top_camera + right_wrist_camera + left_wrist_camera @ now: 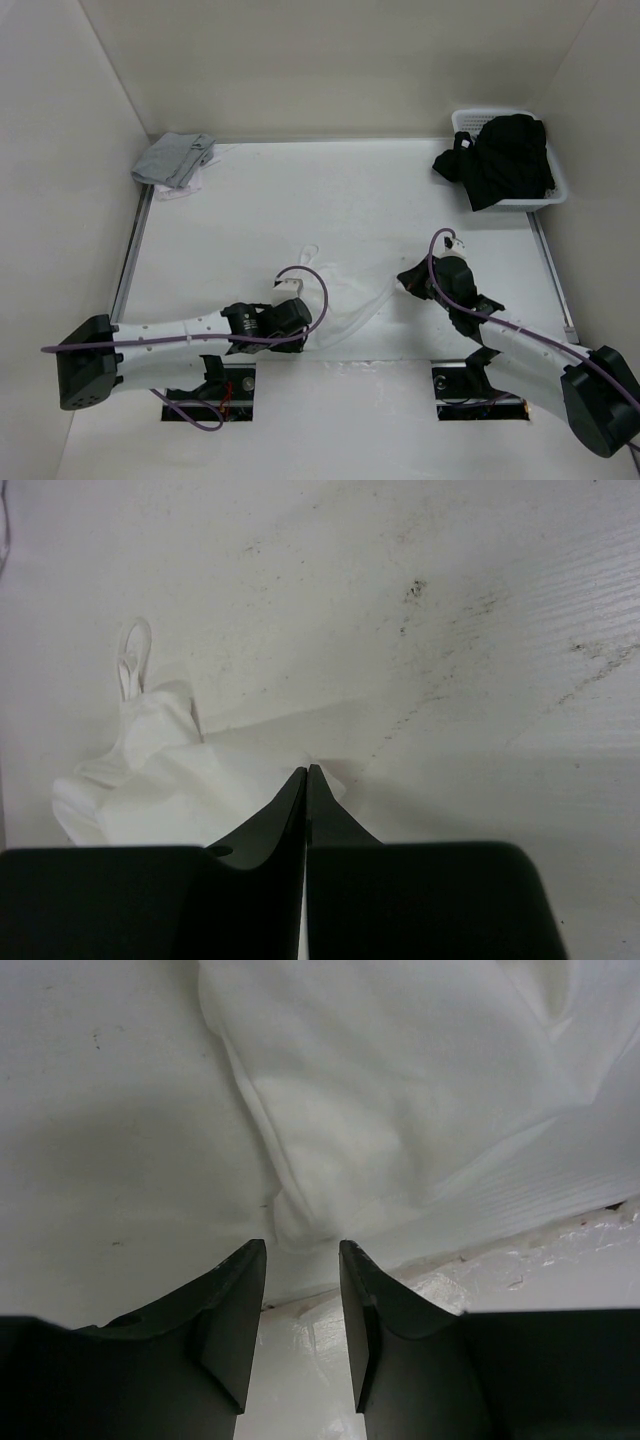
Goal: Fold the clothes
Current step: Flatten the tank top out
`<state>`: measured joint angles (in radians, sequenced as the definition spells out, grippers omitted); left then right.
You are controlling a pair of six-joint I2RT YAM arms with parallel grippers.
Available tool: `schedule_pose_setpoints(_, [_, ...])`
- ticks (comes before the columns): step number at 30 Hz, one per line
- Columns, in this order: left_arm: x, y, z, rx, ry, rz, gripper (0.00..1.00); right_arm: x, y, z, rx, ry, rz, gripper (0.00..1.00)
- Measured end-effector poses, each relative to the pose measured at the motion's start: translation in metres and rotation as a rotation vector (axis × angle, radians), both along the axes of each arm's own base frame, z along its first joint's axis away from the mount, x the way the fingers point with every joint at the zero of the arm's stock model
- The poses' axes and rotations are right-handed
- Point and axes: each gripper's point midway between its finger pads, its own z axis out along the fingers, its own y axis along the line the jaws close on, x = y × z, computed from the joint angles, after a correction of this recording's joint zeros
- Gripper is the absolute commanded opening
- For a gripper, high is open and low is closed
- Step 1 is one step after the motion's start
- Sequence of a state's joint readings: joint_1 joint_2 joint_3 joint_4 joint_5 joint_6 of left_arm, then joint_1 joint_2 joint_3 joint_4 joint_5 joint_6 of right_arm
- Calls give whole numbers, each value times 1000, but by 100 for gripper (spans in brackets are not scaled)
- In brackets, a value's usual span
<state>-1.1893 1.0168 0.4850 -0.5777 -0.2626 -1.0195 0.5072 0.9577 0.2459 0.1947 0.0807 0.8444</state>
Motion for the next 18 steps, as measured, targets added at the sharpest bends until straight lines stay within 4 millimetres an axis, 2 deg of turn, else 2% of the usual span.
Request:
schedule_pose_setpoints(7, [3,-6,-6,-16,6,6,27,0,0,0,0,0,1,2])
schedule_pose_setpoints(11, [3,-7,-10,-15,8,7,11,0,0,0,-1,-1,3,2])
schedule_pose_setpoints(14, [4,-6,-10,-11,7,10,6,0,0,1,1,-4,3,2])
schedule_pose_setpoints(16, [7,-5,-5,-17,2,15,5,-1,2,5,7,-14,8,2])
schedule_pose_setpoints(18, [16,-7,12,-51,-17,29,4,-2,3,12,17,-31,15,2])
